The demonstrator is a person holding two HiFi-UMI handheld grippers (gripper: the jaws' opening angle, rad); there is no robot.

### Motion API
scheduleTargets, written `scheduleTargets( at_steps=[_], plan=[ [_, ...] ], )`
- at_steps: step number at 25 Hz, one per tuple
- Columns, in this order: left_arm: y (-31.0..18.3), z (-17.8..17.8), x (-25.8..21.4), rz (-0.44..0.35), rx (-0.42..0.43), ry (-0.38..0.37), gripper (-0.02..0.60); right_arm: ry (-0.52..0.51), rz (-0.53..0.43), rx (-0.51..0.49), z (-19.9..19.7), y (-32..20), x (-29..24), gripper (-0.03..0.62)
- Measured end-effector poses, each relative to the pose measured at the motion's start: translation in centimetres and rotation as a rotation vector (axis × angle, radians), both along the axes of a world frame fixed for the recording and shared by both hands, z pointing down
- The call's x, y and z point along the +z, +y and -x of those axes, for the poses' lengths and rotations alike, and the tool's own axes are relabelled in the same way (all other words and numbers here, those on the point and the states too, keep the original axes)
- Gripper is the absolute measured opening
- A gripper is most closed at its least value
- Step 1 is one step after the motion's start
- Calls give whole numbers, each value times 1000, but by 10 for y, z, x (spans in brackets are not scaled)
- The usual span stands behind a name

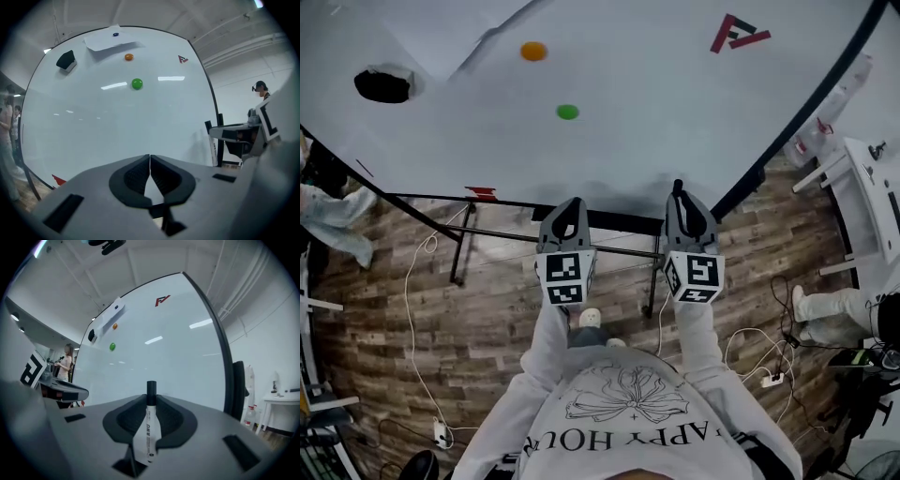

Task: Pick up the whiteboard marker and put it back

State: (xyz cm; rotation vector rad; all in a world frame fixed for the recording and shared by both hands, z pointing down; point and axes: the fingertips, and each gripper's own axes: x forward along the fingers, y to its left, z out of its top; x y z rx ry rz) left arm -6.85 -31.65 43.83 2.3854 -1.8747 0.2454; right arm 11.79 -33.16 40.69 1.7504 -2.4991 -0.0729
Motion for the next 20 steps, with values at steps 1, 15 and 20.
scheduleTargets(
  at_steps=[1,15,20],
  plan=[
    [0,-4,0,2,7,1,6,-11,-11,18,-6,0,-1,61],
    [-10,-46,4,9,91,9,6,-59,-6,119,-51,-2,19,61],
    [-12,-45,10,23,99,9,6,-108,7,121,-56,-5,36,61]
  ],
)
